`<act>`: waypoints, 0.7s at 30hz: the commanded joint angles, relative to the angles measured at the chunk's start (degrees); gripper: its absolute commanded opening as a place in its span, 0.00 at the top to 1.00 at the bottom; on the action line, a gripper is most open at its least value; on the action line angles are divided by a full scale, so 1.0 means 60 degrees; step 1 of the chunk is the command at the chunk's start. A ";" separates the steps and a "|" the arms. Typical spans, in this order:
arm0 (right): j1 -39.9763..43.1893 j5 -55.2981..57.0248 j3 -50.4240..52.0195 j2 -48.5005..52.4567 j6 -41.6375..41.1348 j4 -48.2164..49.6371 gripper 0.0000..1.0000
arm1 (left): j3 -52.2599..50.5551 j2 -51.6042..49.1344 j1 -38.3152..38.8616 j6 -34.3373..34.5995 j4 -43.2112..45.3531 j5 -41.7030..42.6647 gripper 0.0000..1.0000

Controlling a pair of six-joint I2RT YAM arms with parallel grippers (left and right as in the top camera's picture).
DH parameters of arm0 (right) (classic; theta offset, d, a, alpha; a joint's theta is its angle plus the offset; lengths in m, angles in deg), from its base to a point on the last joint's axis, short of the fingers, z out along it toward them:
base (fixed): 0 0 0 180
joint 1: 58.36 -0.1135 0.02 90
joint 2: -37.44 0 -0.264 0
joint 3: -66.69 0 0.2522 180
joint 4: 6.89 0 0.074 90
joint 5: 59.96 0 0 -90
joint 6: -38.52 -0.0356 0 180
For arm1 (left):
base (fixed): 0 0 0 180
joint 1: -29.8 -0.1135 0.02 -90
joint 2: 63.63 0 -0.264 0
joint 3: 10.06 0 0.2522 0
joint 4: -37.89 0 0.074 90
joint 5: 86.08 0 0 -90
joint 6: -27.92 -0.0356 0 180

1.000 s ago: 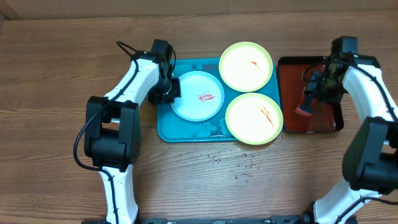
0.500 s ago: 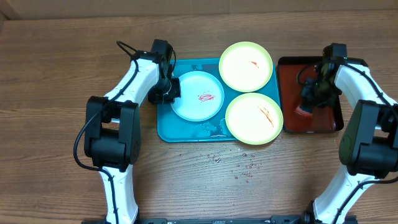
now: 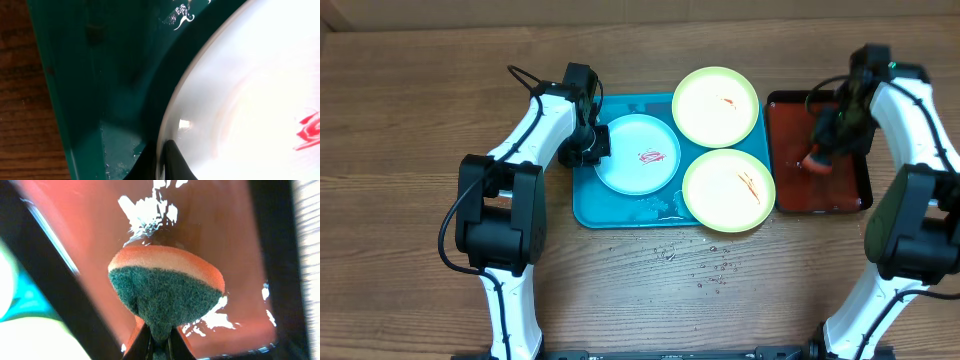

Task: Clean dirty plates on tray and stack at the side
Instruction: 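Grasp the grey-orange sponge with the right gripper and lift it, then carry the sponge with the right gripper onto the white plate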

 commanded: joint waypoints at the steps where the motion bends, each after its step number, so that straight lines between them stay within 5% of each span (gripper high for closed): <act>1: -0.0011 -0.0109 -0.1122 -0.0860 0.0331 -0.0565 0.96 | -0.0248 -0.0251 -0.0007 -0.0433 0.0033 -0.0710 0.96; 9: -0.0007 -0.0142 -0.1031 -0.0987 0.2430 -0.0874 0.96 | -0.0248 -0.0248 -0.0011 -0.1002 -0.0036 -0.0324 0.96; 21: -0.1581 -0.1545 -0.1300 -0.1009 0.2371 -0.0667 0.96 | -0.0248 -0.0251 -0.0011 -0.0991 -0.0058 -0.0335 0.96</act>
